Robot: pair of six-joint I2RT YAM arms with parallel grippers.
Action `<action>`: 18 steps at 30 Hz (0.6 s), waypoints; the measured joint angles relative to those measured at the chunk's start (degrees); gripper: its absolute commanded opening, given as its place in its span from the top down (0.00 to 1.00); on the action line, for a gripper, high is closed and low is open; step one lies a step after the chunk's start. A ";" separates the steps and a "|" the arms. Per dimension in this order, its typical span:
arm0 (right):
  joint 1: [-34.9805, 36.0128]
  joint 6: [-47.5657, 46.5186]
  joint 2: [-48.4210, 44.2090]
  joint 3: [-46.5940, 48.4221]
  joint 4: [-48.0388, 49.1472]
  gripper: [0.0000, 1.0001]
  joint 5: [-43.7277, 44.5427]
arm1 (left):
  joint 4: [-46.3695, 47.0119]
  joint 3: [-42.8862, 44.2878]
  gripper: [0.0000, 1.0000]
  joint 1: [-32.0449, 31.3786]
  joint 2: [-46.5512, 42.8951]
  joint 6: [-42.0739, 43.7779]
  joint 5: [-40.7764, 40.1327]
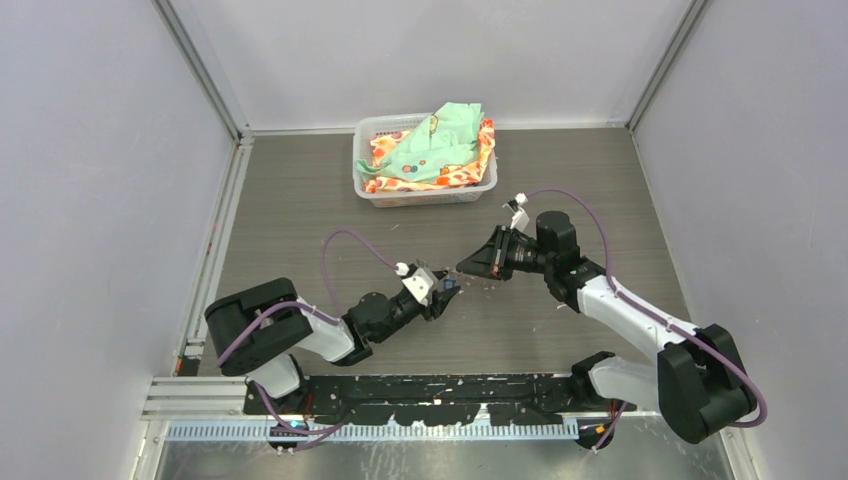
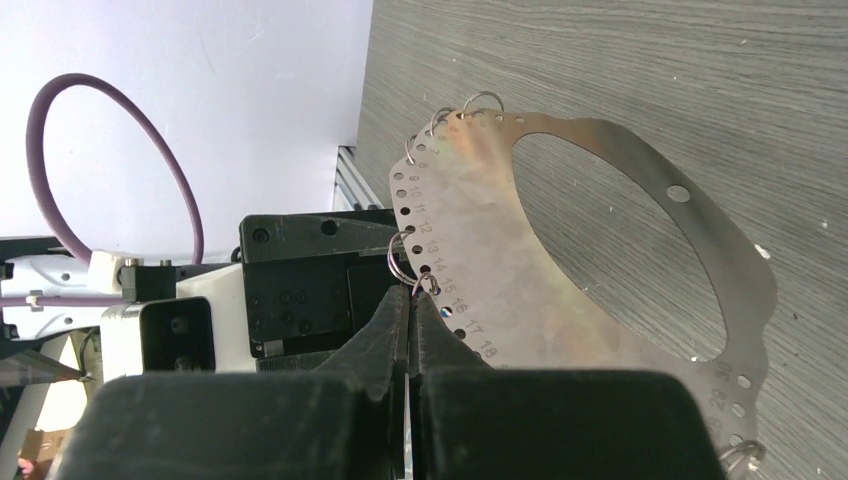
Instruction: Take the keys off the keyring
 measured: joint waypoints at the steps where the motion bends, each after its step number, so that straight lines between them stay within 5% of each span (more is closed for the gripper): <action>1: 0.02 0.07 -0.09 0.00 -0.02 0.99 0.09 | 0.00 0.00 0.61 0.00 -0.07 0.52 -0.26; 12: 1.03 0.09 -1.51 0.00 -0.28 0.99 1.42 | 0.33 0.00 0.97 0.00 -0.85 3.04 -1.01; 18: 1.64 -4.15 -3.10 0.00 -4.96 0.99 4.28 | -2.51 0.00 1.00 -0.13 -2.97 2.49 -3.43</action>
